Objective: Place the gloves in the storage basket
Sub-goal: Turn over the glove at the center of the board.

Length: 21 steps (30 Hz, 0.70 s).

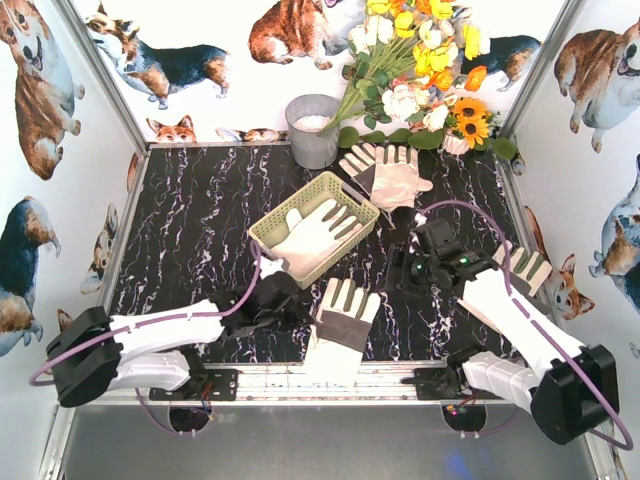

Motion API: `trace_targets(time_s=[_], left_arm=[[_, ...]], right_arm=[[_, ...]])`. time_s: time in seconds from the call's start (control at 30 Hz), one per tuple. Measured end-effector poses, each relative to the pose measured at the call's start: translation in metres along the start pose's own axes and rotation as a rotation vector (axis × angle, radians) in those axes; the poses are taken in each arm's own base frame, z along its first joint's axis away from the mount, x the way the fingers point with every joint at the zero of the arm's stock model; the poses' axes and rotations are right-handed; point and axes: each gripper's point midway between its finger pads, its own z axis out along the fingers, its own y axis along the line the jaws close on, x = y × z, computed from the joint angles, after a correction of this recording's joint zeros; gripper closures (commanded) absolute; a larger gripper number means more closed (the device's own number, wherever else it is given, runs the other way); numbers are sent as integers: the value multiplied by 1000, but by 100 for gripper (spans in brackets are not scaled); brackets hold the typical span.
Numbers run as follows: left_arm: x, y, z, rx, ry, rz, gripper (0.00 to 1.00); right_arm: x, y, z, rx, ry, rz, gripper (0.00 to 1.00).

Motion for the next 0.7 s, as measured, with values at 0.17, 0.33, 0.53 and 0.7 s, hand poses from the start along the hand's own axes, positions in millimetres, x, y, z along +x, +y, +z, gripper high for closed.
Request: trace_targets(time_s=[0.17, 0.33, 0.53, 0.7], left_arm=[[4, 21, 0, -30, -20, -54, 69], [1, 24, -2, -23, -39, -59, 61], [-3, 17, -2, 3, -56, -60, 61], [-9, 17, -2, 8, -94, -85, 84]], right_arm=[[20, 2, 23, -54, 123, 56, 49], [32, 7, 42, -86, 245, 100, 56], [44, 5, 58, -88, 345, 132, 56], [47, 4, 60, -84, 357, 133, 61]])
